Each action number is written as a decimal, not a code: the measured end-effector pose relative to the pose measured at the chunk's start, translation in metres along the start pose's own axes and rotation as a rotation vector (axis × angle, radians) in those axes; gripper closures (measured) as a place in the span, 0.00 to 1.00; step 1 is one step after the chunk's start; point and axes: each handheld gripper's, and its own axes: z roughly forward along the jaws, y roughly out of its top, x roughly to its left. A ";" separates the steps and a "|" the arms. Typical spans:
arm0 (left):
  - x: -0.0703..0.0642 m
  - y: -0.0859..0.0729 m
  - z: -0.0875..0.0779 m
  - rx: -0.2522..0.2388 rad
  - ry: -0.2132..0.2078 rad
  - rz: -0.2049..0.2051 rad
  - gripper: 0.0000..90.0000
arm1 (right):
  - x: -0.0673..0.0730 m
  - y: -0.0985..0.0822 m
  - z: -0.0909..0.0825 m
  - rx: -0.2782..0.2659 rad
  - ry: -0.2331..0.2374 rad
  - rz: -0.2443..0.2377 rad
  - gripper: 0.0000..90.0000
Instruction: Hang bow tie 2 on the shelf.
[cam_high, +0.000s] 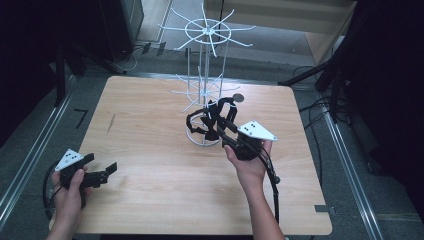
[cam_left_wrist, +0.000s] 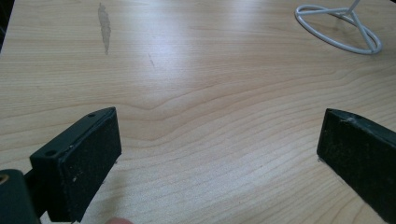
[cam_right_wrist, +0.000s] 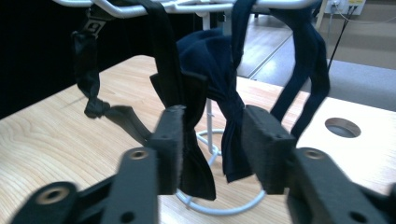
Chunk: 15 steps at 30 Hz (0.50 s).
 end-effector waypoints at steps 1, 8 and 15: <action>0.000 0.000 0.000 0.001 0.000 0.001 0.00 | -0.001 -0.001 -0.001 0.001 -0.002 -0.003 0.60; 0.000 0.000 0.000 0.000 0.001 0.000 0.00 | -0.011 -0.010 -0.009 0.027 -0.012 0.004 0.44; 0.000 0.000 0.000 -0.001 0.001 -0.001 0.00 | -0.022 -0.020 -0.018 0.036 -0.035 0.019 0.35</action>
